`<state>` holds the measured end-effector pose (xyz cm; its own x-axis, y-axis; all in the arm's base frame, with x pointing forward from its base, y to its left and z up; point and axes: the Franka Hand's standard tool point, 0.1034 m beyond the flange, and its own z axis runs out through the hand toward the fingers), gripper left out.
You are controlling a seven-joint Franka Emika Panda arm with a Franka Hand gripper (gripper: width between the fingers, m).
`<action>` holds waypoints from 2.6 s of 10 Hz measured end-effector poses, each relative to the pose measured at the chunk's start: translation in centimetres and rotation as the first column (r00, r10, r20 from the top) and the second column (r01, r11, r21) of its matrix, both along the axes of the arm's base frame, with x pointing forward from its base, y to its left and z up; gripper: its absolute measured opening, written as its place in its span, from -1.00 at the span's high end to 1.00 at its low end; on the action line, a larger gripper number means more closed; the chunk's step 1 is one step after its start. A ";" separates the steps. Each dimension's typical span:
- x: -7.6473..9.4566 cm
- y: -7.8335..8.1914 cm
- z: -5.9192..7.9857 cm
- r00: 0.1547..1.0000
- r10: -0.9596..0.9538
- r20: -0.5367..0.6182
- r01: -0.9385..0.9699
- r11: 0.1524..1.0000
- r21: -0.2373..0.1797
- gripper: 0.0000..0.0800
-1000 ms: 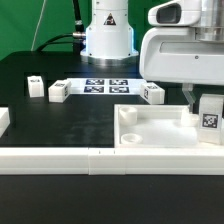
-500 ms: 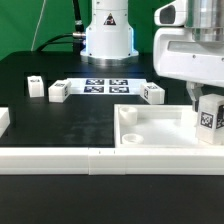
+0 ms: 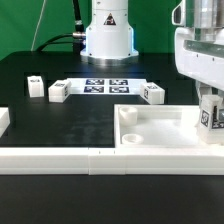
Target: Assemble one leg
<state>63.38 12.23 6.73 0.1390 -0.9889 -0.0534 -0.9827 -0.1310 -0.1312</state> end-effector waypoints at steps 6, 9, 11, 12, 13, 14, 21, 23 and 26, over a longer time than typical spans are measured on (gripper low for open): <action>0.1 0.0 0.0 0.920 0.390 0.018 -0.389 0.920 -0.055 -0.59; 0.0 0.0 -0.2 0.714 0.700 0.006 -0.695 0.711 -0.110 -0.62; 0.1 0.3 -0.1 0.550 0.835 -0.023 -0.827 0.541 -0.152 -0.62; 0.2 0.4 -0.1 0.458 0.888 -0.046 -0.879 0.445 -0.172 -0.62; 0.4 0.5 0.1 0.354 0.933 -0.070 -0.923 0.336 -0.190 -0.62; 0.6 0.3 0.3 0.292 0.953 -0.080 -0.942 0.272 -0.196 -0.62; 0.7 0.1 0.4 0.144 0.984 -0.108 -0.971 0.120 -0.205 0.28; 0.8 -0.1 0.3 0.276 0.958 -0.075 -0.944 0.255 -0.210 0.28; 0.5 -0.5 0.3 0.667 0.745 -0.007 -0.733 0.654 -0.188 0.27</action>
Offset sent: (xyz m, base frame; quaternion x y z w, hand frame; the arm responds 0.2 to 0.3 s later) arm 0.0009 0.0024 0.0031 -0.0066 -0.0030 -0.0517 0.9986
